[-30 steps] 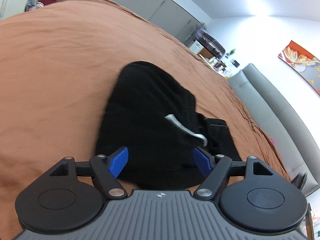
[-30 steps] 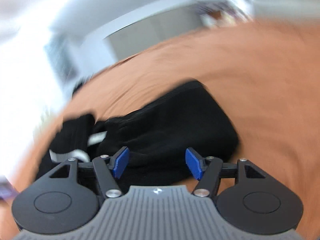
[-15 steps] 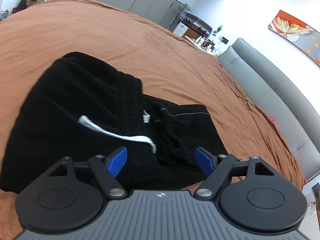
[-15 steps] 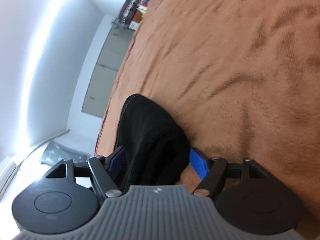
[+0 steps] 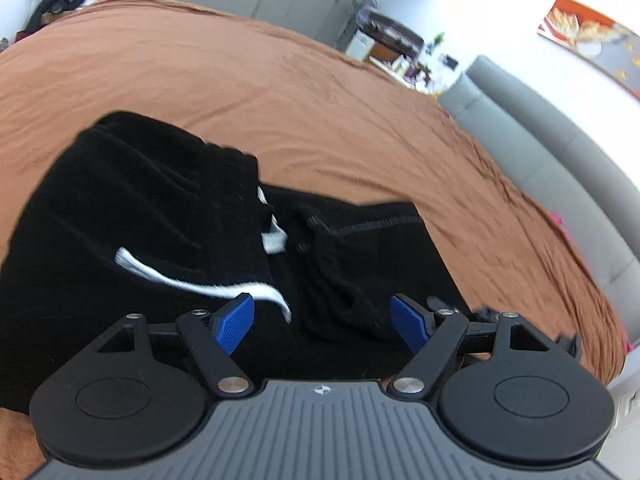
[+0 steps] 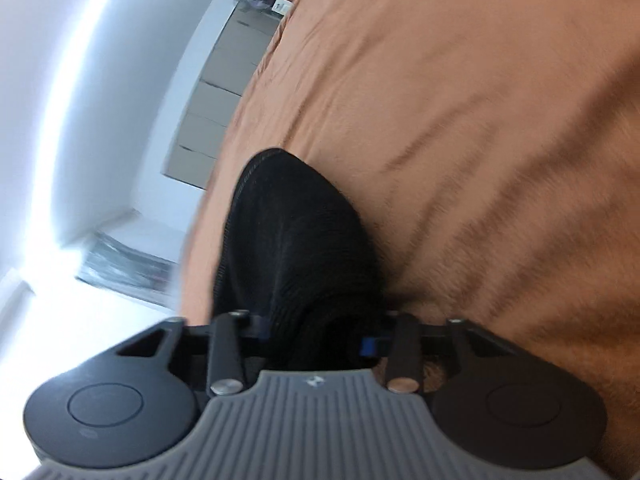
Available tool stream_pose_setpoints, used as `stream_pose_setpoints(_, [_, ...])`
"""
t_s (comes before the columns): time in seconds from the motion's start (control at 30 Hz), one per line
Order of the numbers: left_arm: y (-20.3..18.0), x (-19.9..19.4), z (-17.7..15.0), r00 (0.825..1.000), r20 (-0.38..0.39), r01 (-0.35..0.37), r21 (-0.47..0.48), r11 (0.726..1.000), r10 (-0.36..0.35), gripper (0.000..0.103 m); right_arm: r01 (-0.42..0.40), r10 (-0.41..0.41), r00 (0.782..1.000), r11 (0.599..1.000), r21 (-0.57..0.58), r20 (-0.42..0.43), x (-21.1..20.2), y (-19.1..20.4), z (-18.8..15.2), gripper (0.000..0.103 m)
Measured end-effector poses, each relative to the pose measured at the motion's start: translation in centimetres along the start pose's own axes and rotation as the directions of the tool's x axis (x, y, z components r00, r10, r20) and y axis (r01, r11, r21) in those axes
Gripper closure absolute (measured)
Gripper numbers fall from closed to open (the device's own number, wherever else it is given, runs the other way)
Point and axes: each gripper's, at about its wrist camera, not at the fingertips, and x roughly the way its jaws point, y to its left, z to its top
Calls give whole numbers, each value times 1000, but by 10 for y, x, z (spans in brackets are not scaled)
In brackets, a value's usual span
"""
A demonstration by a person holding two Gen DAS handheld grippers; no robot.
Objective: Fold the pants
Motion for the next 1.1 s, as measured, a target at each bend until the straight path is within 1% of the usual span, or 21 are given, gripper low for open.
stream_pose_setpoints(0.1, [17, -14, 4, 998, 38, -51, -18, 999, 52, 12, -40, 40, 999, 999, -1, 8, -5, 2, -4, 76])
stream_pose_setpoints(0.17, [35, -25, 3, 991, 80, -102, -43, 994, 105, 12, -65, 65, 998, 998, -9, 25, -8, 6, -11, 77])
stream_pose_setpoints(0.2, [45, -31, 0, 986, 96, -134, -60, 989, 139, 12, -73, 73, 997, 997, -12, 33, -18, 6, -21, 77])
stream_pose_setpoints(0.23, [55, -35, -3, 981, 98, -157, -80, 984, 165, 12, -76, 76, 996, 997, -12, 39, -16, 11, -19, 77])
stream_pose_setpoints(0.33, [84, -49, -14, 974, 101, -187, -137, 973, 202, 12, -72, 72, 996, 997, -5, 50, -16, 16, -18, 77])
stream_pose_setpoints(0.43, [101, -59, -26, 958, 119, -242, -163, 956, 262, 12, -65, 63, 997, 997, 44, 55, -20, 11, -19, 78])
stream_pose_setpoints(0.5, [107, -55, -33, 956, 104, -256, -158, 954, 274, 12, -61, 56, 997, 995, 82, 58, -25, 7, -22, 78])
stream_pose_setpoints(0.57, [102, -45, -36, 952, 72, -292, -83, 953, 298, 12, -39, 33, 997, 995, 88, 63, -27, 13, -22, 78])
stream_pose_setpoints(0.6, [97, -39, -37, 947, 57, -314, -38, 949, 316, 12, -25, 19, 997, 996, 82, 69, -28, 23, -23, 79])
stream_pose_setpoints(0.63, [93, -35, -38, 946, 46, -321, -14, 947, 322, 12, -17, 11, 997, 997, 71, 77, -33, 32, -25, 79])
stream_pose_setpoints(0.7, [94, -35, -40, 952, 39, -303, -43, 952, 305, 12, -14, 12, 994, 1000, 20, 104, -37, 56, -29, 79])
stream_pose_setpoints(0.8, [102, -39, -37, 965, 29, -257, -98, 961, 261, 12, -19, 39, 990, 990, -142, 138, -41, 107, -41, 79])
stream_pose_setpoints(0.83, [105, -41, -37, 969, 28, -240, -109, 965, 244, 12, -24, 56, 988, 977, -212, 144, -40, 127, -47, 79])
stream_pose_setpoints(0.87, [106, -42, -36, 974, 23, -223, -114, 968, 226, 12, -23, 71, 986, 955, -297, 150, -39, 150, -57, 79])
stream_pose_setpoints(0.93, [109, -43, -37, 978, 14, -205, -107, 973, 208, 12, -21, 97, 983, 900, -436, 154, -37, 189, -78, 79])
stream_pose_setpoints(1.0, [115, -43, -37, 983, 0, -181, -115, 977, 182, 12, -25, 133, 980, 820, -571, 148, -30, 229, -110, 79])
stream_pose_setpoints(1.07, [121, -45, -38, 989, -2, -148, -142, 979, 149, 12, -41, 180, 975, 713, -700, 127, -25, 263, -147, 79])
stream_pose_setpoints(1.1, [125, -47, -39, 992, 0, -127, -153, 980, 129, 12, -54, 209, 972, 643, -764, 108, -23, 278, -168, 79])
